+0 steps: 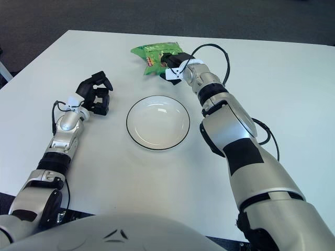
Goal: Put the snack into the plate.
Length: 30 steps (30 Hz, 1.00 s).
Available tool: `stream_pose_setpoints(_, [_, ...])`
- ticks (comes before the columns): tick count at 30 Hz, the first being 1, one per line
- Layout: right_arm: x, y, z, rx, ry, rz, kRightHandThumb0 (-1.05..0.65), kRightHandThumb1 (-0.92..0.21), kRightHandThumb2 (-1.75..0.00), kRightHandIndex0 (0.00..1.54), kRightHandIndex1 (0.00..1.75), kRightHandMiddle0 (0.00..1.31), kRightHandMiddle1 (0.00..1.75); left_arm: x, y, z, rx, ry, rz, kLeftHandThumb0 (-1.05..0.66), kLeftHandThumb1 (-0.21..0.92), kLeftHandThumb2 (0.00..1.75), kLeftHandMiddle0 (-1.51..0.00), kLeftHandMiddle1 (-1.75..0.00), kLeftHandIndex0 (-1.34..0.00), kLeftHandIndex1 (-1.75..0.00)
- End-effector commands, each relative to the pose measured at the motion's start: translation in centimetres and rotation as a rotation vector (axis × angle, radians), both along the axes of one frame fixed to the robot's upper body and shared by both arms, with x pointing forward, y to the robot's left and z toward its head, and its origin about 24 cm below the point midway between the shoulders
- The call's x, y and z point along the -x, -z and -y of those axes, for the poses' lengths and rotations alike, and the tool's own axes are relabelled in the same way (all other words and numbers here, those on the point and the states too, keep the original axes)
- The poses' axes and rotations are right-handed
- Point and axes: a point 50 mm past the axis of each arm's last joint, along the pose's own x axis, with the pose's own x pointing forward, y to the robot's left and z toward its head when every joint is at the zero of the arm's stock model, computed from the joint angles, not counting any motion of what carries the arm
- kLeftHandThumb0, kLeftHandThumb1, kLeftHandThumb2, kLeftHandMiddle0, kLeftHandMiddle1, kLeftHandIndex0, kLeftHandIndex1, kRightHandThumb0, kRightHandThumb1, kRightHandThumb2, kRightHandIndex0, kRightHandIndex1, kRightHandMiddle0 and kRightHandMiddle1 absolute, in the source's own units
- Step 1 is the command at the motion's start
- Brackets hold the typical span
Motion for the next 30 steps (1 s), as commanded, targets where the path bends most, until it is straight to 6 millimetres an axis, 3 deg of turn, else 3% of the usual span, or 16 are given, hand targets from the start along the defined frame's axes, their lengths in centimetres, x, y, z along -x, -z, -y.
stream_pose_setpoints(1, [0.0, 0.0, 1.5, 0.005, -0.001, -0.036, -0.91, -0.92, -1.16, 0.07, 0.32, 0.0, 0.62, 4.9, 8.5, 1.4, 0.087, -0.046, -0.318, -0.52, 0.21, 1.44, -1.27, -1.75, -0.7, -1.75])
stream_pose_setpoints(24, [2.2, -0.9, 7.5, 0.058, -0.181, -0.063, -0.91, -0.92, -1.07, 0.07, 0.31, 0.0, 0.71, 4.8, 8.2, 1.1, 0.075, -0.032, -0.314, -0.52, 0.2, 1.45, -1.28, -1.75, -0.71, -1.75])
stream_pose_setpoints(30, [4.5, -1.4, 10.0, 0.066, -0.271, -0.06, -0.94, -0.92, -1.09, 0.07, 0.31, 0.0, 0.67, 4.8, 8.1, 1.1, 0.087, -0.033, -0.317, -0.52, 0.21, 1.45, -1.27, -1.75, -0.7, -1.75])
